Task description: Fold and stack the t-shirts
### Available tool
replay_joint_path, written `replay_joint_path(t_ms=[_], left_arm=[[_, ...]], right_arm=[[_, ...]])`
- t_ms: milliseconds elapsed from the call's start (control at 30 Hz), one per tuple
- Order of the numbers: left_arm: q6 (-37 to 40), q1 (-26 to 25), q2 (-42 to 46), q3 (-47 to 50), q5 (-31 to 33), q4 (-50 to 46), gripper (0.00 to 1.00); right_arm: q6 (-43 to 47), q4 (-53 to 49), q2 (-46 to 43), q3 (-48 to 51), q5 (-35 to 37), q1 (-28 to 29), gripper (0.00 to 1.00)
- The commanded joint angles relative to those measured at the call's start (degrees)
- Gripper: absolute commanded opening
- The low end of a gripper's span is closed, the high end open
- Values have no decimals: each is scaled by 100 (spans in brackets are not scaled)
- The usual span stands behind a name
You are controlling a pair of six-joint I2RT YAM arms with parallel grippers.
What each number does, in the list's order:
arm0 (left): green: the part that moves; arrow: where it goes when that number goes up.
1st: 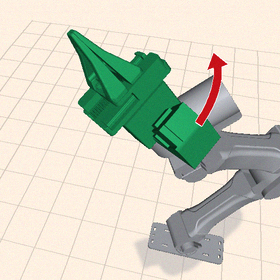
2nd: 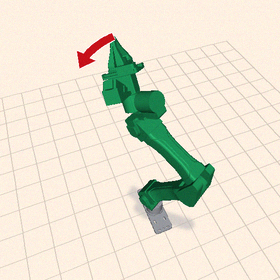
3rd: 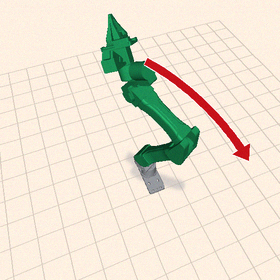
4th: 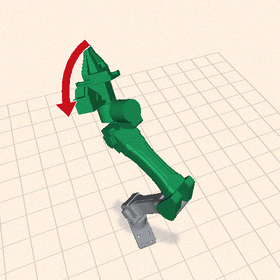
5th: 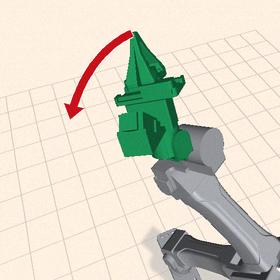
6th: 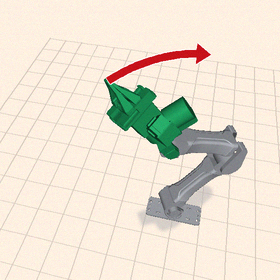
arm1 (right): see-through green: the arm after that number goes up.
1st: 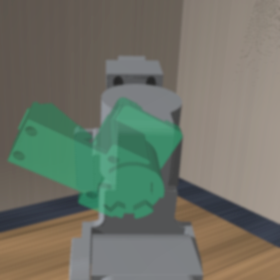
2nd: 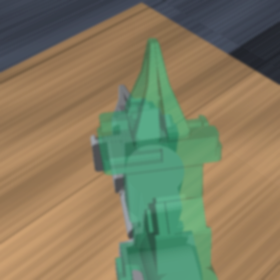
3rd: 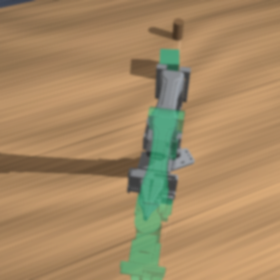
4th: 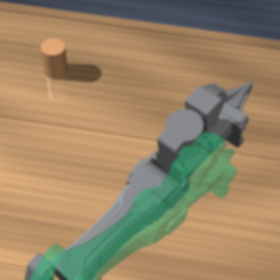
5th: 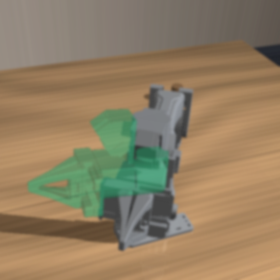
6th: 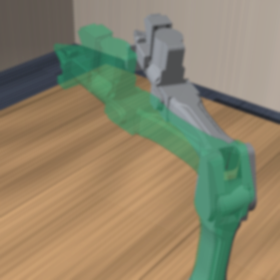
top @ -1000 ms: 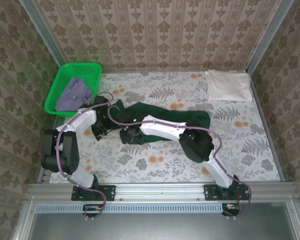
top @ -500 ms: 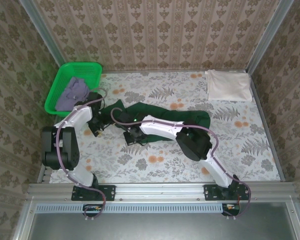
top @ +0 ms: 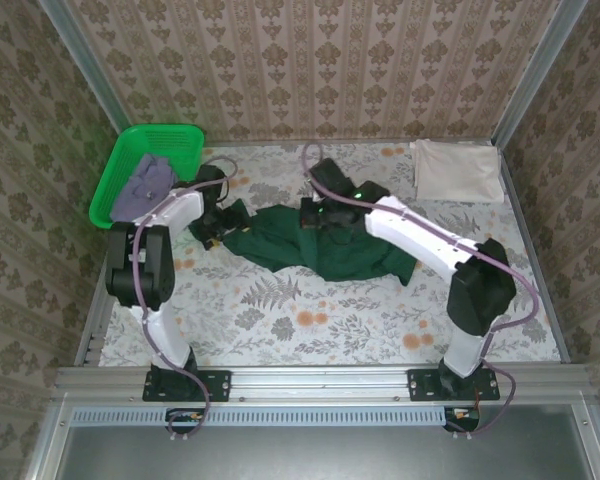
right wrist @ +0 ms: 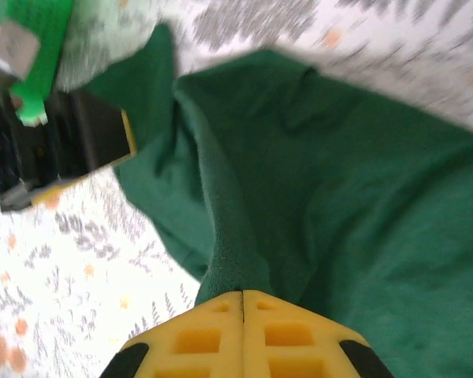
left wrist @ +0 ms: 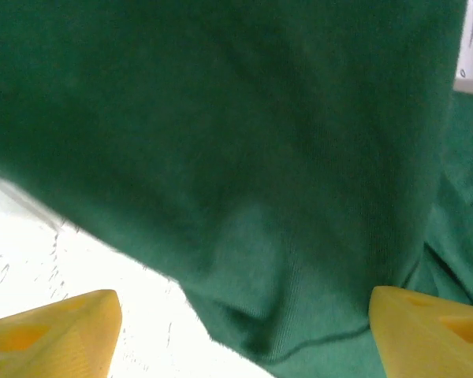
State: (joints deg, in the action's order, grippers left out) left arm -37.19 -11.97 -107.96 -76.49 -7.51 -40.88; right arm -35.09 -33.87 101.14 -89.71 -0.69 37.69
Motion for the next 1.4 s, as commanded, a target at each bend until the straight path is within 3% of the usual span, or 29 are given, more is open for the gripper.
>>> replay_joint_path(t_ms=[0, 133, 333, 433, 567, 667, 700, 767, 800, 833, 867, 900, 933, 967, 1067, 1167, 1367], left_arm=[[196, -40, -244, -276, 168, -225, 83], [328, -129, -615, -640, 206, -271, 79], [577, -174, -1225, -1188, 351, -216, 75], [673, -168, -1468, -1546, 532, -259, 58], [687, -114, -1686, -2138, 677, -304, 18], [659, -119, -1655, -2708, 931, -147, 1], [635, -143, -1686, -2938, 1048, -124, 0], [537, -179, -1826, -3661, 1244, -44, 5], [466, -198, -1926, -3999, 1312, -11, 18], [388, -214, -2080, -4440, 1377, 10, 24], [296, -226, -2272, -4940, 1456, -71, 25], [208, -235, -2454, -5408, 1527, -223, 35], [113, -236, -2691, -5975, 1540, -491, 56], [28, -240, -2920, -6548, 1500, -866, 70], [-45, -344, -3028, -7164, 1550, -1697, 80], [-119, -400, -2439, -5966, 1355, -1830, 82], [-602, -535, -1076, -2734, 22, -847, 71]], right_arm=[[35, -168, -250, 82, 204, -258, 0], [-55, 196, -636, 297, -24, -896, 0], [324, 8, -585, -313, 95, -1723, 0], [477, -30, -384, -749, 17, -2187, 0], [692, -147, 159, -1519, -26, -2681, 0], [728, -365, 872, -2453, -131, -3064, 0], [751, -463, 1115, -2827, -141, -3156, 0], [851, -895, 1860, -3964, 53, -3325, 0], [846, -1306, 2259, -4671, 249, -3398, 0], [781, -1929, 2833, -5779, 462, -3501, 0], [626, -2623, 3445, -7100, 638, -3637, 10], [436, -3250, 4071, -8345, 765, -3765, 23], [206, -3612, 4427, -9093, 728, -3928, 30], [-92, -3369, 4015, -8277, 501, -4096, 34], [338, -3340, 3413, -7443, 583, -4084, 49], [829, -4072, 3286, -7463, 716, -3977, 56], [1174, -4303, 2443, -5811, -3, -4142, 69]])
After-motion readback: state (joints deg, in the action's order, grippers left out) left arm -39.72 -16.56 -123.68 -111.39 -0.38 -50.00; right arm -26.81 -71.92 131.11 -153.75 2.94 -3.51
